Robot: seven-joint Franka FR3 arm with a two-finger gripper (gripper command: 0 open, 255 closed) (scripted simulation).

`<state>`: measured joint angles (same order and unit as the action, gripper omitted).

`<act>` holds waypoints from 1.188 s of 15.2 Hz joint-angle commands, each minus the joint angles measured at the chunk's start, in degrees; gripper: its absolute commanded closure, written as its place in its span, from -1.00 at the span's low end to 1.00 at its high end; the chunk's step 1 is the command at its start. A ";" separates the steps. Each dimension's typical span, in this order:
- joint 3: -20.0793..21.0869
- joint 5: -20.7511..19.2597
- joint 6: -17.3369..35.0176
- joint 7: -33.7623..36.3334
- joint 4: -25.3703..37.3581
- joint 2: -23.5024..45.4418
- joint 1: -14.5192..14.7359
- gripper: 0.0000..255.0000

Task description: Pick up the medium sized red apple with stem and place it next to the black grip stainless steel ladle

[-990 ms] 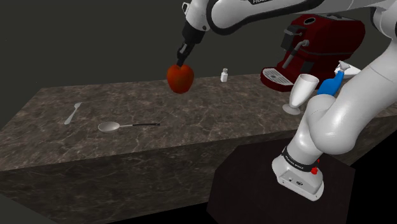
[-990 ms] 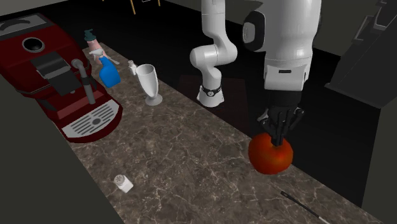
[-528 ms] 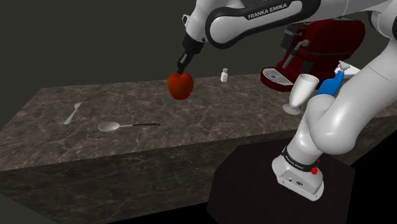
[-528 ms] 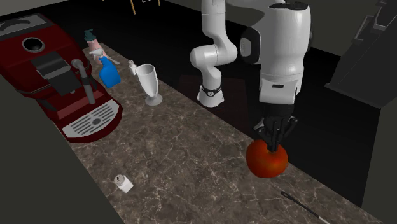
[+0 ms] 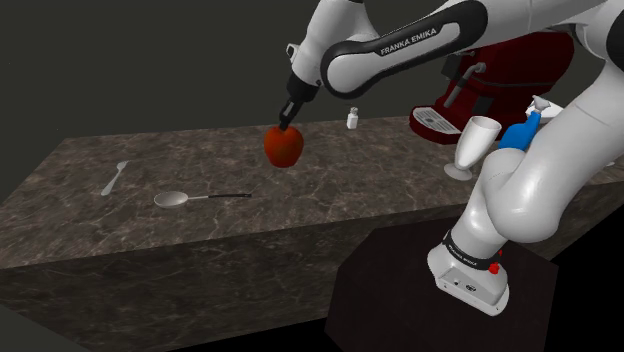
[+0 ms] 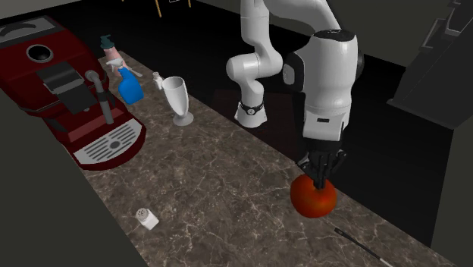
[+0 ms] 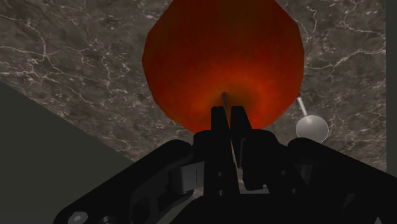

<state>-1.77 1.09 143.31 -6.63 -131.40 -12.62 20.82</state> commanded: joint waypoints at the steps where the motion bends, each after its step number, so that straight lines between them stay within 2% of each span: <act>1: -0.09 0.10 1.57 -0.19 -0.96 0.55 0.00 1.00; 13: -0.24 0.81 11.82 -0.85 -6.32 5.45 0.21 1.00; 18: -0.24 0.81 11.82 -0.85 -6.32 5.45 0.21 1.00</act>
<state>-2.01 1.90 155.09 -7.48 -137.72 -7.17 21.03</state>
